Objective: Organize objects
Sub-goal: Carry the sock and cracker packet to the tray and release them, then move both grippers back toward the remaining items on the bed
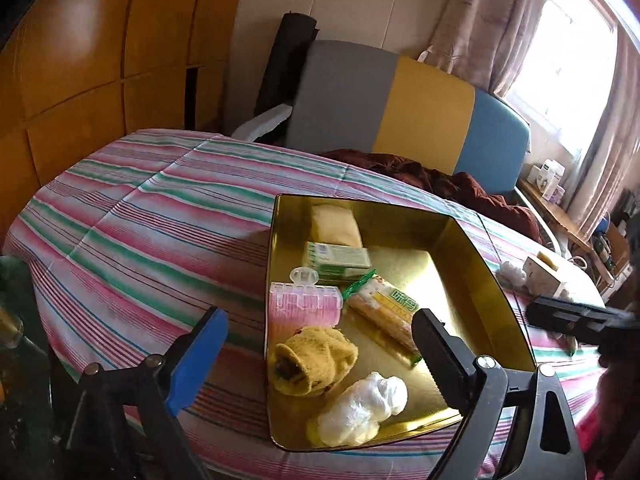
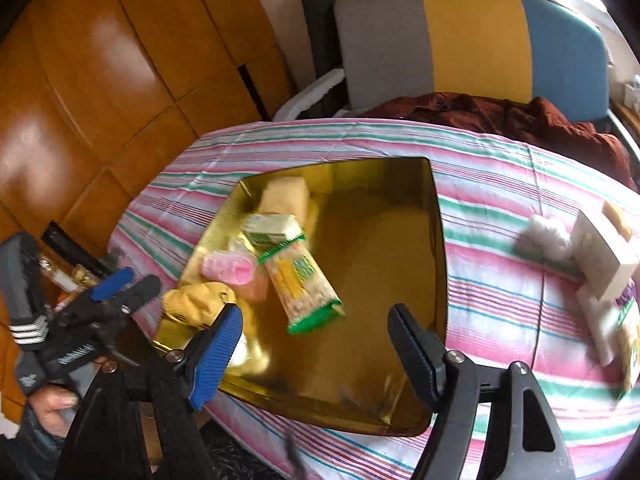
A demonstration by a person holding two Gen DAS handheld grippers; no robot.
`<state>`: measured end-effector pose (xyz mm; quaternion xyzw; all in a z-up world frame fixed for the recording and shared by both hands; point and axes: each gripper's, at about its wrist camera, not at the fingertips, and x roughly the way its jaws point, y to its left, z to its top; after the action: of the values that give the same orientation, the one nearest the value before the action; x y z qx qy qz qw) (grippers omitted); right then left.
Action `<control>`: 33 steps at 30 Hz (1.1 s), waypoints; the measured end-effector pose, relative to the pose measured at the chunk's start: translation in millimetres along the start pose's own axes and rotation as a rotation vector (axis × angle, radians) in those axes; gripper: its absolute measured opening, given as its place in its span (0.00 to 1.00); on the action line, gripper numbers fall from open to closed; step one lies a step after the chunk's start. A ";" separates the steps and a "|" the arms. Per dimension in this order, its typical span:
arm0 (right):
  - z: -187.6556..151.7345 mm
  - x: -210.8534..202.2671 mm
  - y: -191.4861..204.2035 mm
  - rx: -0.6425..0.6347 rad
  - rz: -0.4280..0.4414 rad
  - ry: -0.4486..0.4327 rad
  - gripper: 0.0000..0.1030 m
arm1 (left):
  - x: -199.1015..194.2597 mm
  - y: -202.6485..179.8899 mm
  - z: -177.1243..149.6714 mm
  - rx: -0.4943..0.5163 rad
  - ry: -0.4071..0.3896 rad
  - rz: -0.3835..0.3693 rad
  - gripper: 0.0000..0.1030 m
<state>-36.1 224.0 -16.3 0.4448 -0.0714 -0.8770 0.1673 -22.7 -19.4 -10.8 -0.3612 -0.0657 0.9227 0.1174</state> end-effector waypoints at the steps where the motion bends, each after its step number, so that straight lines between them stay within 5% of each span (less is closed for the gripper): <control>1: -3.9 1.1 1.4 -0.005 -0.024 -0.009 0.74 | -1.3 -1.2 0.2 0.002 -0.004 0.010 0.91; 17: -22.7 -13.2 9.0 -0.089 -0.200 -0.128 0.75 | -6.6 -48.3 -10.1 0.140 -0.067 0.128 0.96; 33: -23.1 -25.9 -33.1 0.005 -0.271 -0.145 0.75 | -1.7 -88.0 -13.6 0.242 -0.024 0.038 0.96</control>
<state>-11.0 264.8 -19.6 0.3862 -0.0246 -0.9212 0.0409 2.7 65.5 -1.5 -0.3346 0.0517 0.9302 0.1418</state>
